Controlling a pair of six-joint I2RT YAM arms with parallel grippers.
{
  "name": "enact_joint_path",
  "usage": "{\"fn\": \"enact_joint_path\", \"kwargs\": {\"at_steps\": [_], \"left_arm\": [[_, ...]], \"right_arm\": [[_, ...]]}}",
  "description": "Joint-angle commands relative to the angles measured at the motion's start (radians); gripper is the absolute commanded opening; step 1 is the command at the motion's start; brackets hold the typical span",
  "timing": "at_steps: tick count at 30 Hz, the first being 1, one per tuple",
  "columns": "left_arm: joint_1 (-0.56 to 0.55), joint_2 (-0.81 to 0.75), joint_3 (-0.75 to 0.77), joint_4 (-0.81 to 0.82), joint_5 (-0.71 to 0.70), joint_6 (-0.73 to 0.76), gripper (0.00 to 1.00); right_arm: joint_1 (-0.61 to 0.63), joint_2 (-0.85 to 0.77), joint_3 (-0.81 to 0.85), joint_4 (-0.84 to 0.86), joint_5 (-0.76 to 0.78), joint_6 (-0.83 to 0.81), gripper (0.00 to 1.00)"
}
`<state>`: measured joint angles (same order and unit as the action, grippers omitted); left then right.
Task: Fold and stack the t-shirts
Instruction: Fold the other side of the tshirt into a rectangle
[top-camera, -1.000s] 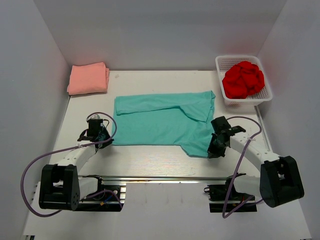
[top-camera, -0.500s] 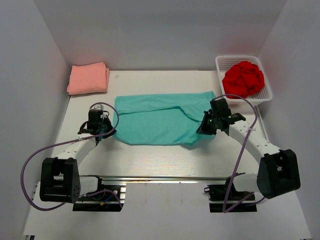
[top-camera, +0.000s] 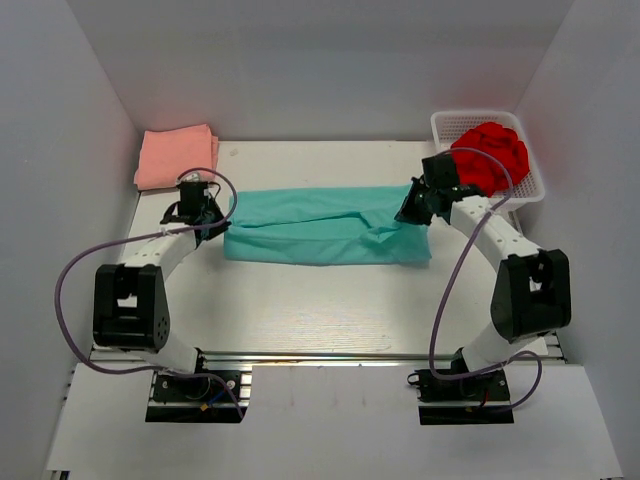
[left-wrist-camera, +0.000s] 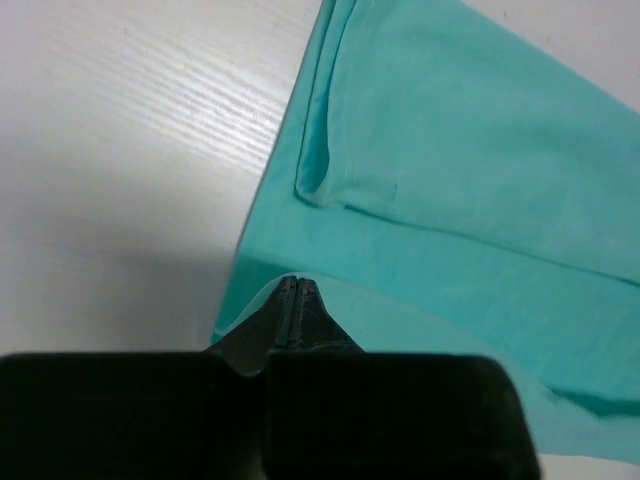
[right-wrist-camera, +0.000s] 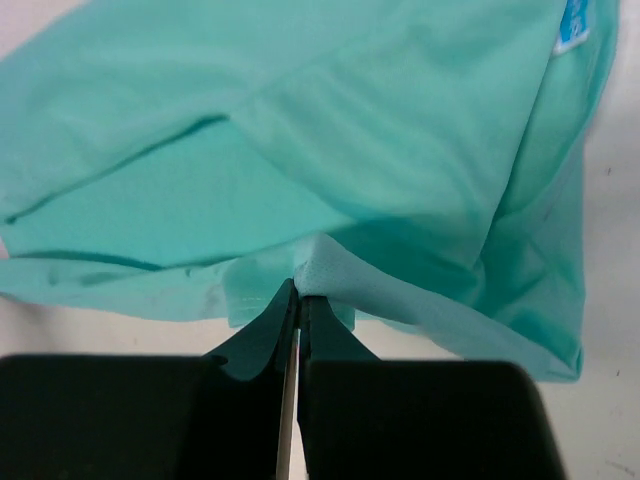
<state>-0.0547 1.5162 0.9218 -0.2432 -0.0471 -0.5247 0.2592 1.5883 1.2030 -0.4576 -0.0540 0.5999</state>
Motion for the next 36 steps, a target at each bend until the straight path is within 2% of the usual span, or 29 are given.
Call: {"fn": "enact_joint_path", "kwargs": {"at_steps": [1, 8, 18, 19, 20, 21, 22, 23, 25, 26, 27, 30, 31, 32, 34, 36], "left_arm": [[0.006, 0.053, 0.090, -0.016, -0.056, -0.008, 0.00], [0.006, 0.193, 0.228, -0.025, -0.046, -0.008, 0.00], [0.006, 0.338, 0.337, -0.027, -0.148, -0.008, 0.00], [0.006, 0.351, 0.363, -0.047, -0.158, -0.008, 0.08], [0.006, 0.361, 0.376, -0.063, -0.158, -0.021, 0.18], [0.006, 0.371, 0.387, -0.074, -0.168, -0.021, 0.36], [0.006, 0.383, 0.399, -0.099, -0.177, -0.021, 0.79], [0.006, 0.383, 0.419, -0.108, -0.186, -0.021, 0.97], [0.006, 0.383, 0.431, -0.122, -0.195, -0.021, 1.00], [0.006, 0.372, 0.431, -0.133, -0.195, -0.021, 1.00], [0.006, 0.355, 0.431, -0.133, -0.195, -0.021, 1.00], [0.006, 0.303, 0.404, -0.113, -0.160, 0.006, 1.00], [0.006, 0.289, 0.375, -0.102, -0.127, 0.006, 1.00], [0.006, 0.279, 0.362, -0.078, -0.111, 0.029, 1.00], [-0.003, 0.269, 0.353, -0.068, -0.062, 0.048, 1.00], [-0.014, 0.260, 0.353, -0.045, -0.027, 0.090, 1.00]], "right_arm": [[-0.023, 0.042, 0.105, 0.023, 0.019, -0.002, 0.00], [-0.055, 0.202, 0.274, 0.007, -0.006, -0.040, 0.00], [-0.077, 0.458, 0.527, -0.021, -0.033, -0.115, 0.00], [-0.078, 0.488, 0.561, -0.013, -0.035, -0.142, 0.09], [-0.080, 0.499, 0.572, -0.013, -0.038, -0.150, 0.13], [-0.083, 0.527, 0.585, -0.009, -0.053, -0.161, 0.19], [-0.080, 0.538, 0.621, -0.006, -0.063, -0.190, 0.34], [-0.081, 0.564, 0.653, -0.003, -0.081, -0.205, 0.43], [-0.080, 0.570, 0.685, -0.009, -0.102, -0.213, 0.54], [-0.077, 0.550, 0.679, -0.003, -0.124, -0.228, 0.68], [-0.077, 0.539, 0.672, 0.005, -0.127, -0.239, 0.71], [-0.074, 0.440, 0.545, 0.065, -0.142, -0.247, 0.76], [-0.072, 0.393, 0.420, 0.083, -0.158, -0.244, 0.76], [-0.071, 0.371, 0.379, 0.139, -0.184, -0.238, 0.79], [-0.071, 0.309, 0.257, 0.169, -0.229, -0.226, 0.79], [-0.069, 0.291, 0.216, 0.200, -0.274, -0.233, 0.79]]}}
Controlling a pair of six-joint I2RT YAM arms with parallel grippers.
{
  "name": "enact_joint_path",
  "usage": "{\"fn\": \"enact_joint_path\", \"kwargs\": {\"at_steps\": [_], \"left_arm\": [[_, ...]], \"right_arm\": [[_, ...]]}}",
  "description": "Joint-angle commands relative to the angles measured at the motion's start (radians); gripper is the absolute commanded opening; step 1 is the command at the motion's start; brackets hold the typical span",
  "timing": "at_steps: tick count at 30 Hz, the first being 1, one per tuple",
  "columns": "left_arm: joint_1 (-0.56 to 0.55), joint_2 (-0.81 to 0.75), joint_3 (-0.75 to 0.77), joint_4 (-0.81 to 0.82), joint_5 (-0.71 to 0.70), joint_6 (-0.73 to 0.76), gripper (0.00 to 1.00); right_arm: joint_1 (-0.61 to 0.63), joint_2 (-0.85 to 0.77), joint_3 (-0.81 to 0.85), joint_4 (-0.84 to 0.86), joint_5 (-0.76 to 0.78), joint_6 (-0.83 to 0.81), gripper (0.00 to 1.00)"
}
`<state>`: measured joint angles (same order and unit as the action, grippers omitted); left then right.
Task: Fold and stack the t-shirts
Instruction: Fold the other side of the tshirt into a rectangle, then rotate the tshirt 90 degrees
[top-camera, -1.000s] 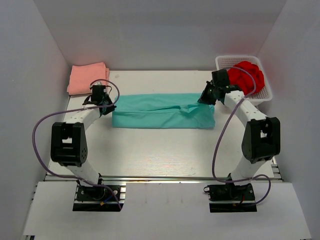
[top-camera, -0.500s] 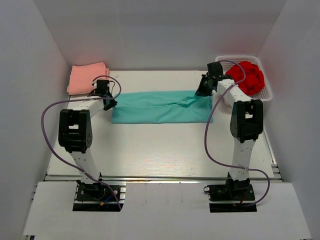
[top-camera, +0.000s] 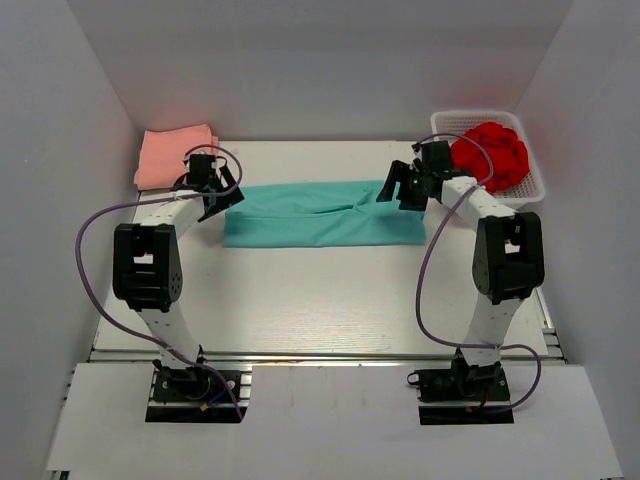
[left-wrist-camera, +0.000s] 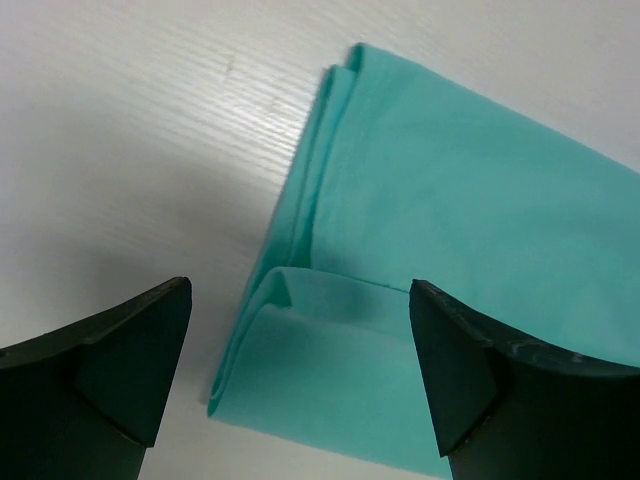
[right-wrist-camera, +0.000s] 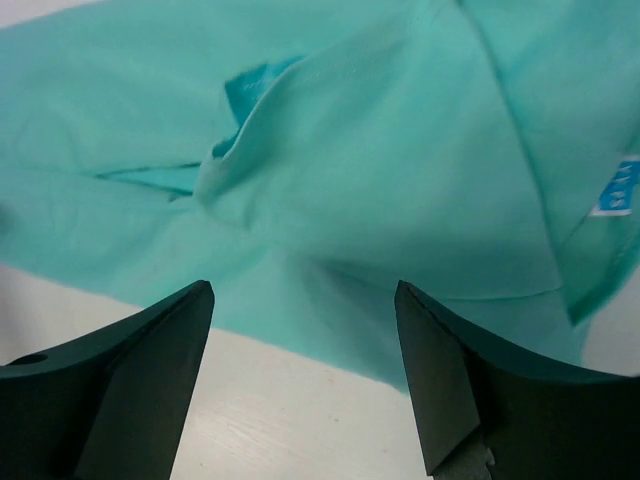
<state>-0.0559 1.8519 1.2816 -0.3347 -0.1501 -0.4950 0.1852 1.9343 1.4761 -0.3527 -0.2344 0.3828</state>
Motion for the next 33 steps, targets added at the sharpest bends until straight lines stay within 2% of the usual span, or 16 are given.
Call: {"fn": "enact_joint_path", "kwargs": {"at_steps": [1, 5, 6, 8, 11, 14, 20, 21, 23, 24, 26, 27, 28, 29, 31, 33], "left_arm": [[-0.013, -0.076, 0.005, 0.055, 0.133, 0.073, 1.00], [-0.022, -0.036, 0.005, 0.155, 0.354, 0.108, 1.00], [-0.022, -0.022, 0.005, 0.184, 0.421, 0.108, 1.00], [-0.022, 0.010, -0.004, 0.212, 0.483, 0.119, 1.00], [-0.022, 0.081, -0.004, 0.212, 0.508, 0.119, 1.00], [-0.022, 0.118, -0.004, 0.172, 0.455, 0.110, 1.00], [-0.022, 0.080, -0.206, 0.066, 0.443, 0.058, 1.00], [-0.036, 0.031, -0.306, 0.066, 0.452, 0.043, 1.00], [-0.056, -0.032, -0.495, 0.075, 0.539, 0.009, 1.00], [-0.088, -0.063, -0.555, 0.076, 0.581, 0.000, 1.00], [-0.133, -0.136, -0.711, 0.106, 0.740, -0.001, 1.00], [-0.195, -0.151, -0.747, 0.106, 0.803, 0.010, 1.00], [-0.228, -0.151, -0.769, 0.094, 0.858, 0.031, 1.00], [-0.261, -0.160, -0.780, 0.047, 0.933, 0.082, 1.00], [-0.373, -0.175, -0.780, 0.031, 0.980, 0.095, 1.00], [-0.429, -0.186, -0.730, 0.014, 0.963, 0.095, 1.00]], "right_arm": [[0.010, -0.072, -0.094, 0.107, -0.106, -0.013, 0.79], [0.030, -0.058, -0.122, 0.175, -0.205, -0.013, 0.79], [0.031, -0.052, -0.116, 0.219, -0.224, 0.002, 0.71], [0.051, -0.006, -0.106, 0.250, -0.299, 0.005, 0.71], [0.062, 0.081, -0.037, 0.268, -0.322, 0.021, 0.71], [0.066, 0.178, 0.045, 0.273, -0.313, 0.048, 0.71], [0.098, 0.433, 0.252, 0.244, -0.312, 0.113, 0.71], [0.111, 0.458, 0.354, 0.235, -0.300, 0.114, 0.71], [0.140, 0.518, 0.435, 0.167, -0.243, 0.102, 0.72], [0.149, 0.614, 0.578, 0.137, -0.246, 0.103, 0.72], [0.172, 0.707, 0.718, 0.121, -0.272, 0.096, 0.75], [0.186, 0.756, 0.790, 0.127, -0.330, 0.097, 0.76], [0.194, 0.773, 0.805, 0.153, -0.351, 0.099, 0.76], [0.207, 0.775, 0.803, 0.258, -0.361, 0.108, 0.80], [0.220, 0.747, 0.793, 0.296, -0.405, 0.097, 0.81], [0.233, 0.715, 0.744, 0.342, -0.422, 0.053, 0.90]]}}
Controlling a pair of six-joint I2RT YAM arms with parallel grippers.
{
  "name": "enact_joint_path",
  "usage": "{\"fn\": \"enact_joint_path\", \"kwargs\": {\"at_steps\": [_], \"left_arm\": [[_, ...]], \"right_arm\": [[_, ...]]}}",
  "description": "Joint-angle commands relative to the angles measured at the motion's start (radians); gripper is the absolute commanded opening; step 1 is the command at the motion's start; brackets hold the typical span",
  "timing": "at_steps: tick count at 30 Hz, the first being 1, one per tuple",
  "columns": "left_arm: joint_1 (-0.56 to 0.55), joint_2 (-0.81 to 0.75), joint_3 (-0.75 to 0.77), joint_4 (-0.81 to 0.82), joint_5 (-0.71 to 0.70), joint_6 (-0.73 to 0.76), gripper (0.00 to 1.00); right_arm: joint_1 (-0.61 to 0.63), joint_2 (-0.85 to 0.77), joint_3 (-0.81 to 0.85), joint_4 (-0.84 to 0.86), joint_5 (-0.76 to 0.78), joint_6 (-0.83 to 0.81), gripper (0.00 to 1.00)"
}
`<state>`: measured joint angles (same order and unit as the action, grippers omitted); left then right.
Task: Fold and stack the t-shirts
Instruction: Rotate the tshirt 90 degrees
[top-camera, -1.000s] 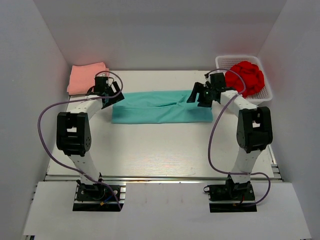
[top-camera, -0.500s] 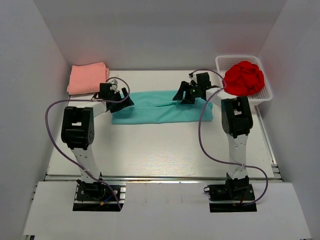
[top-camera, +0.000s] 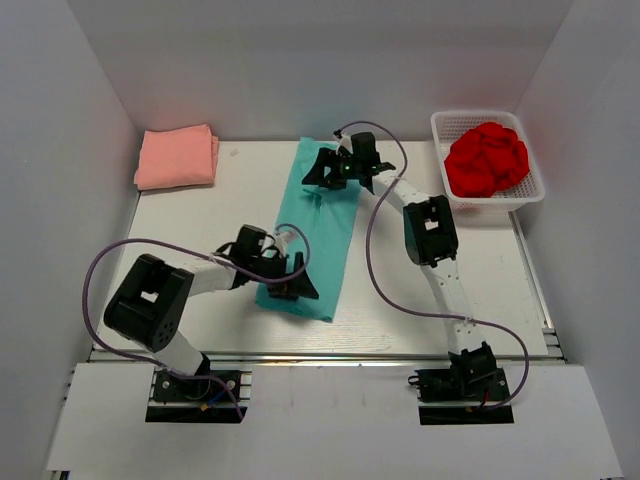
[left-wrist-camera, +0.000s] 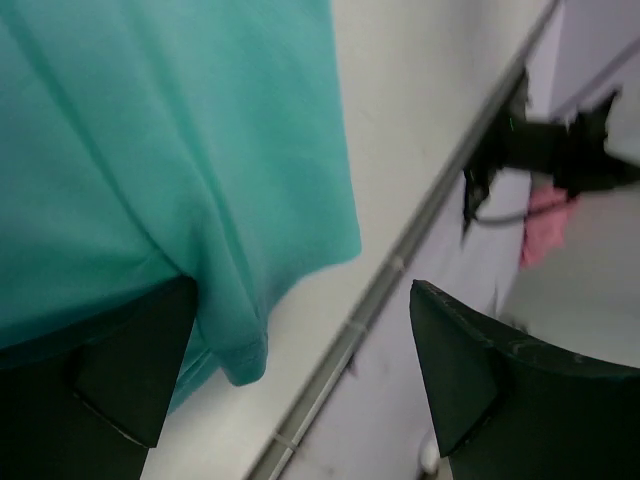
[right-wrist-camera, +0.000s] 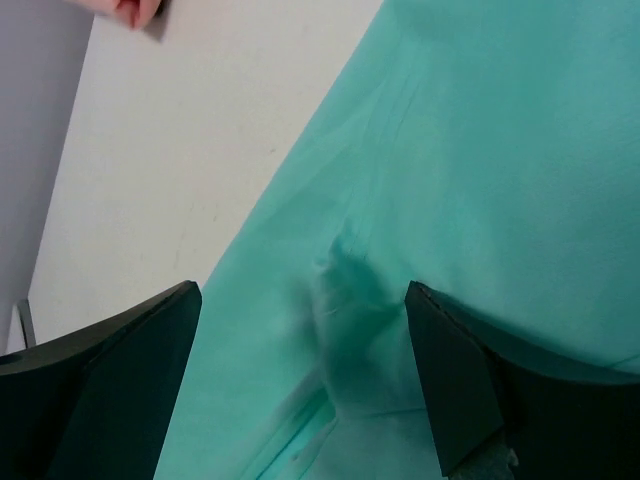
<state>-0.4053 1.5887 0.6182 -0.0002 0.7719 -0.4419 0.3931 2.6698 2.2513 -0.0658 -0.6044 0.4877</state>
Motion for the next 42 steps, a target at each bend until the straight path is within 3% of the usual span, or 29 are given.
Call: {"fn": "enact_joint_path", "kwargs": {"at_steps": [1, 7, 14, 19, 20, 23, 27, 32, 37, 42], "left_arm": [[-0.114, 0.077, -0.034, -0.346, 0.023, 0.066, 1.00], [-0.185, 0.045, 0.173, -0.328, 0.018, 0.143, 1.00], [-0.214, -0.053, 0.224, -0.317, -0.037, 0.143, 1.00], [-0.214, -0.152, 0.245, -0.428, -0.268, 0.094, 1.00], [-0.214, -0.170, 0.262, -0.476, -0.399, 0.066, 1.00], [-0.214, -0.234, 0.276, -0.541, -0.615, 0.011, 1.00], [-0.205, -0.323, 0.229, -0.564, -0.790, -0.067, 1.00], [-0.193, -0.401, 0.173, -0.555, -0.849, -0.084, 1.00], [-0.193, -0.401, 0.164, -0.566, -0.849, -0.084, 1.00], [-0.193, -0.401, 0.130, -0.566, -0.815, -0.095, 1.00]], "right_arm": [[0.030, -0.080, -0.047, 0.081, -0.046, -0.070, 0.90], [0.044, -0.235, -0.090, -0.040, 0.040, -0.201, 0.90], [0.061, -0.359, -0.136, -0.175, 0.071, -0.270, 0.90], [0.062, -0.465, -0.220, -0.259, 0.214, -0.229, 0.90], [0.062, -0.478, -0.273, -0.285, 0.257, -0.218, 0.90], [0.069, -0.569, -0.353, -0.318, 0.331, -0.196, 0.90], [0.089, -0.666, -0.618, -0.310, 0.377, -0.204, 0.90], [0.122, -0.694, -0.778, -0.257, 0.353, -0.173, 0.90], [0.121, -0.608, -0.762, -0.232, 0.310, -0.161, 0.90], [0.110, -0.538, -0.710, -0.265, 0.406, -0.146, 0.90]]}}
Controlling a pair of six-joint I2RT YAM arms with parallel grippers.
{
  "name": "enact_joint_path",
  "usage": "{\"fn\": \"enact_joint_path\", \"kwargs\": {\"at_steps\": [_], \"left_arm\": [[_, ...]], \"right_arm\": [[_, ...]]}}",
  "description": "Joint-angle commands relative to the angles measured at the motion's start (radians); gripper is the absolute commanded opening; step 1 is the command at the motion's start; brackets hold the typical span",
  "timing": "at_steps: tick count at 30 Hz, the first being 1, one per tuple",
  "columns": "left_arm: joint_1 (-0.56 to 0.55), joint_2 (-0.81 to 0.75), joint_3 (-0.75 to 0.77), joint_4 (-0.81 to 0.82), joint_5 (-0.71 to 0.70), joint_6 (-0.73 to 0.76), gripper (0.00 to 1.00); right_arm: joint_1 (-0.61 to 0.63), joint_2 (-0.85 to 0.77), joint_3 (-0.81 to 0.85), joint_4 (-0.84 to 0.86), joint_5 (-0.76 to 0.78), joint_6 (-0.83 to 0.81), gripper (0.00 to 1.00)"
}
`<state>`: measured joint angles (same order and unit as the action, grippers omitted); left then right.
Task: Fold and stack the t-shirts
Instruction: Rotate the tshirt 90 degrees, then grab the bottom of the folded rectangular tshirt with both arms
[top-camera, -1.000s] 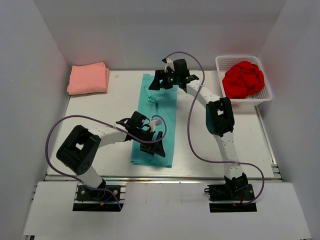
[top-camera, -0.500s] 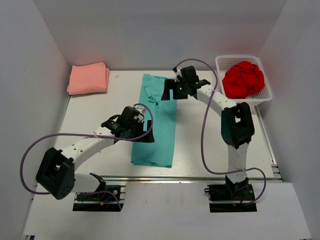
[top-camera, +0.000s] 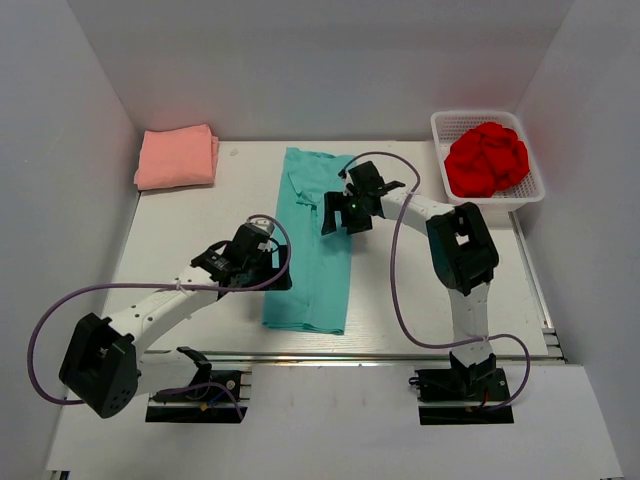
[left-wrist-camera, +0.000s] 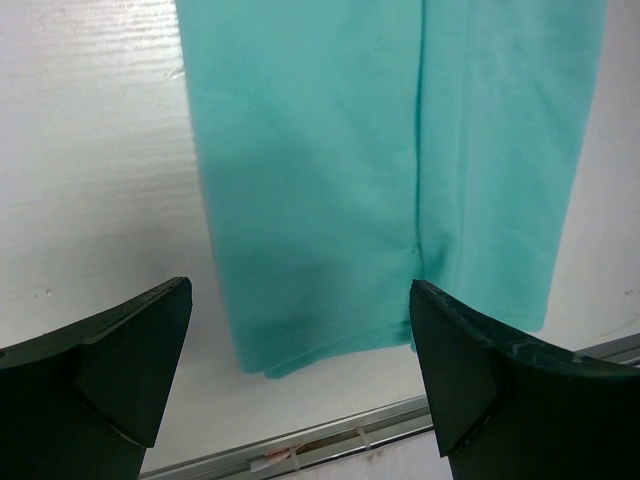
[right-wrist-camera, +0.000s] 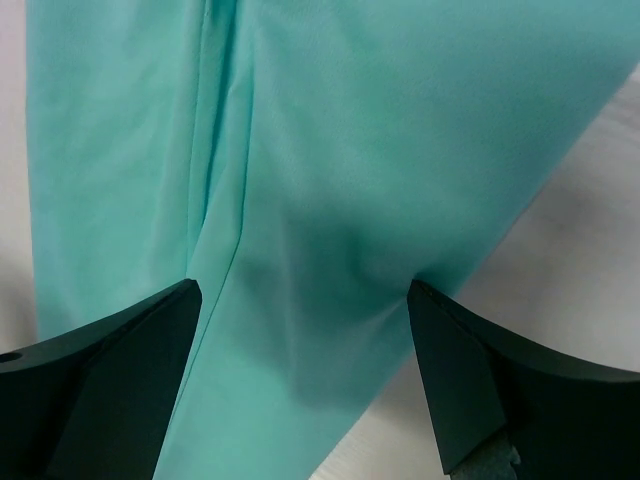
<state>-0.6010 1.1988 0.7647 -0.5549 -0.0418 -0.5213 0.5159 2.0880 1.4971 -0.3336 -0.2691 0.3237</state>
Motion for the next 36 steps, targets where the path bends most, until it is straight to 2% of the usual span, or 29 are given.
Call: {"fn": "enact_joint_path", "kwargs": {"at_steps": [1, 3, 6, 10, 13, 16, 18, 19, 20, 24, 29, 34, 35, 36], "left_arm": [[0.003, -0.011, -0.027, -0.011, 0.008, -0.016, 1.00], [0.003, -0.011, -0.027, -0.011, 0.008, -0.016, 1.00], [0.003, -0.002, -0.027, -0.002, 0.019, -0.003, 1.00], [0.003, 0.048, -0.036, 0.018, 0.095, 0.020, 1.00], [-0.017, 0.099, -0.036, 0.065, 0.161, 0.049, 1.00], [-0.017, 0.162, -0.036, 0.105, 0.246, 0.070, 1.00], [-0.017, 0.189, -0.036, 0.105, 0.276, 0.082, 1.00], [-0.017, 0.200, -0.036, 0.115, 0.276, 0.092, 1.00], [-0.029, 0.212, -0.036, 0.115, 0.293, 0.092, 1.00], [-0.049, 0.232, -0.027, 0.130, 0.316, 0.122, 1.00], [-0.086, 0.265, -0.018, 0.118, 0.348, 0.144, 0.86], [-0.132, 0.298, -0.016, 0.118, 0.287, 0.123, 0.70], [-0.132, 0.307, -0.016, 0.118, 0.287, 0.122, 0.63], [-0.143, 0.308, -0.016, 0.128, 0.277, 0.112, 0.59]], "right_arm": [[-0.017, 0.069, 0.069, -0.011, 0.097, 0.028, 0.90], [-0.030, 0.104, 0.112, -0.066, 0.167, 0.035, 0.90], [-0.059, 0.164, 0.179, -0.100, 0.194, 0.041, 0.90], [-0.085, 0.202, 0.282, -0.114, 0.134, -0.026, 0.90], [-0.079, 0.159, 0.310, -0.102, 0.077, -0.092, 0.90], [-0.065, 0.031, 0.217, -0.027, -0.007, -0.109, 0.90], [-0.060, -0.109, 0.078, 0.023, -0.024, -0.112, 0.90], [-0.060, -0.147, 0.036, 0.059, -0.004, -0.103, 0.90], [-0.060, -0.258, -0.053, 0.076, 0.025, -0.080, 0.90], [-0.065, -0.440, -0.344, 0.133, 0.113, -0.002, 0.90], [-0.066, -0.578, -0.565, 0.026, 0.091, 0.043, 0.90], [-0.063, -0.641, -0.659, -0.048, -0.004, 0.021, 0.90], [-0.063, -0.646, -0.698, -0.048, -0.016, 0.021, 0.90], [-0.060, -0.657, -0.712, -0.038, -0.065, 0.018, 0.88]]}}
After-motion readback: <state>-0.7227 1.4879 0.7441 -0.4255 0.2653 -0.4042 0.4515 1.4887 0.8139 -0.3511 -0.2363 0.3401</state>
